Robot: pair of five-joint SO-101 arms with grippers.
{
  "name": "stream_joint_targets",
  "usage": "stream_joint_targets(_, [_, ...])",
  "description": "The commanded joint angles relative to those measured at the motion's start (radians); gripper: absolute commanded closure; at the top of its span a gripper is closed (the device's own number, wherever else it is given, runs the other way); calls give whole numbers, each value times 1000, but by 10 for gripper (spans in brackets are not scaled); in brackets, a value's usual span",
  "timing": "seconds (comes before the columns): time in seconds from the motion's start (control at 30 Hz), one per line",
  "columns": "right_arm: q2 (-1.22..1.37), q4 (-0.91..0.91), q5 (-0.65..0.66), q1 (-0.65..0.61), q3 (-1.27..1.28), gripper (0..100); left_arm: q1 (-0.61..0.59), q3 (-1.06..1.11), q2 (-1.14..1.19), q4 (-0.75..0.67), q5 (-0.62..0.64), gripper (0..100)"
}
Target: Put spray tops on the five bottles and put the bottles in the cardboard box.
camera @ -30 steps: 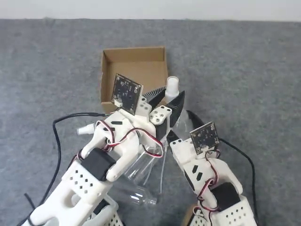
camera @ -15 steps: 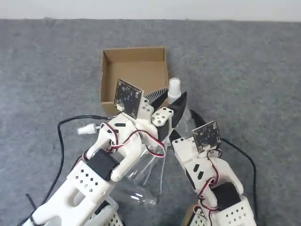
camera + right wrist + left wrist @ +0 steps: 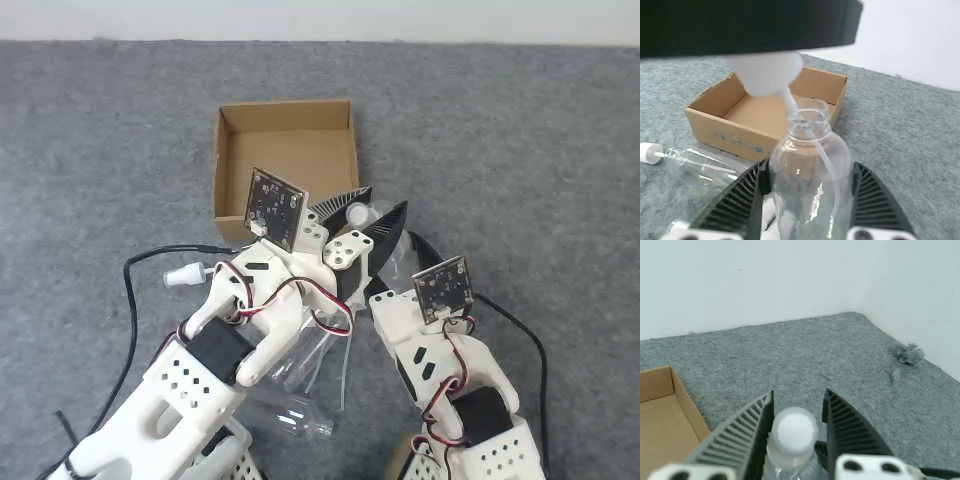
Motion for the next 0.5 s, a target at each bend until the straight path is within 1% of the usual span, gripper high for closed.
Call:
stream_joint_targets(0.0, [-16,-21,11,15,-37,865,-2,-16,-26,-15,5,855])
stream_joint_targets(0.1, [-16,-19,11,10,-37,865,-2,-16,-26,-15,-35,869])
stream_joint_targets(0.23, [-16,35,23,10,-74,865,-2,-16,-26,-15,-43,934])
stream_joint_targets(0.37, [-18,94,80,8,-107,865,-2,-16,-26,-15,-43,940])
stream_joint_targets(0.47, [-18,94,83,8,-109,865,-2,-16,-25,-14,-43,942])
